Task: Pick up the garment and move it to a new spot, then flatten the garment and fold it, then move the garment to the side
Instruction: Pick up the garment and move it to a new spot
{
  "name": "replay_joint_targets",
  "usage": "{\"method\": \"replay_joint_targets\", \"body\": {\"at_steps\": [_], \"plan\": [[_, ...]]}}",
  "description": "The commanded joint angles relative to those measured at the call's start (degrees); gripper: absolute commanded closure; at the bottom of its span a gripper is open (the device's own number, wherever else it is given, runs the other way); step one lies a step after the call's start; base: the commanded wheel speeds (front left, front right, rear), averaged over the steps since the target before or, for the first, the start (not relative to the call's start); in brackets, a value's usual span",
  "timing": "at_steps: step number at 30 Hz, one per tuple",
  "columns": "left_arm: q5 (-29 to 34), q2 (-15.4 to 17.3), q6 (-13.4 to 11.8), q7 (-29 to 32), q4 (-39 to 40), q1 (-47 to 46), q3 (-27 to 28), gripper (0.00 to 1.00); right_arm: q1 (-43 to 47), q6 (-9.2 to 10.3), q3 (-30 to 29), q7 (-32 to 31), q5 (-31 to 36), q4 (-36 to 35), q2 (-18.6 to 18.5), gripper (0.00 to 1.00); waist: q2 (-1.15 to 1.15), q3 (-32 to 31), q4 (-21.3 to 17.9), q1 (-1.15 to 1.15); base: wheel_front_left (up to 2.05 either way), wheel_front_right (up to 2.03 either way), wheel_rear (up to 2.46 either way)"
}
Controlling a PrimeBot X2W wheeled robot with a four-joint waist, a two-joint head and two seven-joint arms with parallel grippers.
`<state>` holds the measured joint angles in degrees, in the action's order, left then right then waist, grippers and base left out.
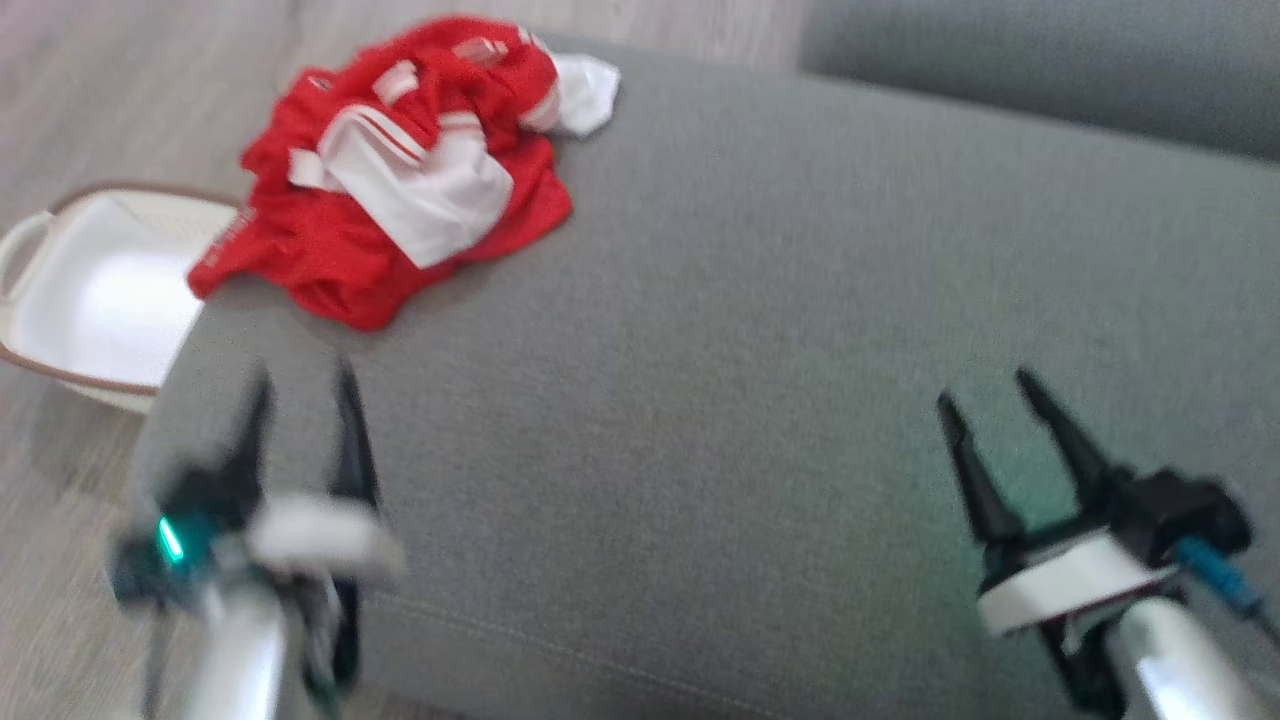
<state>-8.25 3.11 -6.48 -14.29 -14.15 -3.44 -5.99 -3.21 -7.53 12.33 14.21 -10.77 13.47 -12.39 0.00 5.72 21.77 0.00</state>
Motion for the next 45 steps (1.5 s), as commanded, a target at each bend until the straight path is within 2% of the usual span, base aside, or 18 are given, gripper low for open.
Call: {"method": "replay_joint_targets", "body": {"at_steps": [1, 7, 13, 21, 25, 26, 27, 36, 39, 45], "plan": [[-0.7, 0.8, 0.3, -0.7, 2.1, -7.6, 3.2, 0.00, -3.6, 0.04, 1.1, 0.8, -0.4, -2.6, -2.2, 0.00, 0.00, 5.1, -1.7, 0.00, 0.00, 0.00, 0.00], [-1.4, 6.0, 2.3, 5.8, -3.6, -27.0, 5.0, 0.00, -8.2, 0.04, 2.7, 0.8, -1.2, -5.6, -8.3, 0.00, 0.00, 15.7, -4.4, 0.00, 0.00, 0.00, 0.00], [-0.8, 9.9, 2.9, 11.7, -16.0, -42.3, 5.2, 0.00, -8.9, 0.04, 3.6, 0.8, -2.2, -8.3, -13.0, 0.00, 0.00, 22.1, -7.1, 0.00, 0.00, 0.00, 0.00], [1.8, 13.7, 3.4, 15.8, -31.6, -51.9, 2.9, 0.00, -5.4, 0.04, 1.8, 0.8, -2.9, -11.1, -14.9, 0.00, 0.00, 24.2, -10.9, 0.00, 0.00, 0.00, 0.00], [3.1, 15.0, 2.2, 16.0, -37.2, -54.2, 1.9, 0.00, -3.8, 0.04, 1.4, 0.7, -3.0, -12.1, -15.0, 0.00, 0.00, 24.0, -12.3, 0.00, 0.00, 0.00, 0.00], [3.2, 15.5, 1.2, 15.7, -39.7, -55.0, 2.1, 0.91, -3.2, 0.04, 1.3, 0.5, -3.1, -12.5, -14.9, 0.00, 0.00, 23.6, -12.7, 0.00, 0.00, 0.00, 0.00], [3.1, 15.8, 0.9, 15.4, -40.7, -55.4, 2.2, 1.00, -3.0, 0.04, 1.2, 0.5, -3.1, -12.7, -14.7, 0.00, 0.00, 23.3, -12.8, 0.00, 0.00, 0.00, 0.00], [3.5, 17.6, -0.1, 9.0, -42.9, -58.2, 1.7, 1.00, -1.1, 0.04, 0.8, 0.4, -3.2, -11.8, -12.7, 0.00, 0.00, 18.5, -12.2, 0.00, 0.00, 0.00, 0.00], [3.9, 18.6, 0.8, 6.5, -41.1, -59.3, 1.0, 1.00, -0.7, 0.04, 1.1, 0.5, -3.5, -10.8, -11.1, 0.00, 0.00, 15.5, -12.1, 0.00, 0.00, 0.00, 0.00], [5.8, 19.0, 4.3, 4.8, -33.2, -61.5, -2.7, 1.00, 0.5, 0.04, 1.4, 0.7, -3.7, -8.0, -7.7, 0.00, 0.00, 9.1, -12.1, 0.00, 0.00, 0.00, 0.00]]}}
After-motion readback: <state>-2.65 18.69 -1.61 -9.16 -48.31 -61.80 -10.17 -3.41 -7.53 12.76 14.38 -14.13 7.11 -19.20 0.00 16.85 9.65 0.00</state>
